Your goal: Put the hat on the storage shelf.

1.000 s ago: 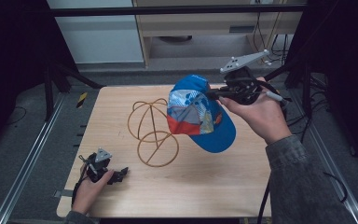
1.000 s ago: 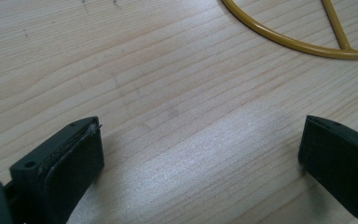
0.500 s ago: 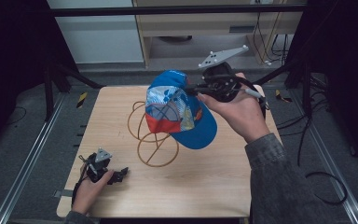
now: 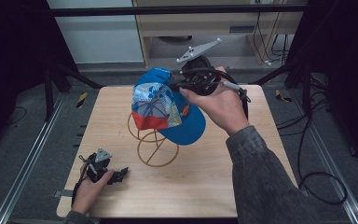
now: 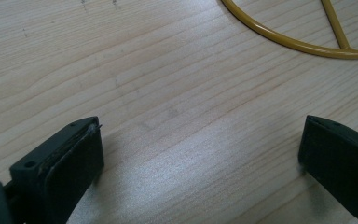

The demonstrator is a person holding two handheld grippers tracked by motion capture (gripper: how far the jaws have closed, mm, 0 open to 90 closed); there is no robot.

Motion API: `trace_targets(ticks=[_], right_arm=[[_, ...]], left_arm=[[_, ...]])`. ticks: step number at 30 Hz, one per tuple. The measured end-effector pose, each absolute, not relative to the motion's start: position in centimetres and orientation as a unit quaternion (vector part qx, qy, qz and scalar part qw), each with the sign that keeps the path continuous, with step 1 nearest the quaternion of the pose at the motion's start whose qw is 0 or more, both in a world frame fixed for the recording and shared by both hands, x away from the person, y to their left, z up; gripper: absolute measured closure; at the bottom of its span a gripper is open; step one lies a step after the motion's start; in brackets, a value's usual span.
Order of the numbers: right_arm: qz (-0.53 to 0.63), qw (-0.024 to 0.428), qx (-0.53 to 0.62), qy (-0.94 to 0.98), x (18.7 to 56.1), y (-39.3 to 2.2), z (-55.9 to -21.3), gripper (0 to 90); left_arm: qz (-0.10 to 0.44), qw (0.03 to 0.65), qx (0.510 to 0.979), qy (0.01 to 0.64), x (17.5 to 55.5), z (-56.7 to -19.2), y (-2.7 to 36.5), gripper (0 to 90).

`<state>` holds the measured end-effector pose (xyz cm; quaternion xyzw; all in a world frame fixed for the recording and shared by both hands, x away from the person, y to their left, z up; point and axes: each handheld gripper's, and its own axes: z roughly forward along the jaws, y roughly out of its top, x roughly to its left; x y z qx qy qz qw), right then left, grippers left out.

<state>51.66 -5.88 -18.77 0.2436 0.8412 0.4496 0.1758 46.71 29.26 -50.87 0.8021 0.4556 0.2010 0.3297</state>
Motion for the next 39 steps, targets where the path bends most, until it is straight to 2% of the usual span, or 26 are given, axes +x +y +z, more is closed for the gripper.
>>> trace_targets(ticks=[39], right_arm=[[0.443, 0.152, 0.237, 0.851, 53.9, -0.8, -20.1, 90.0]], left_arm=[[0.201, 0.33, 0.802, 0.455, 46.7, -50.9, 29.3, 0.0]])
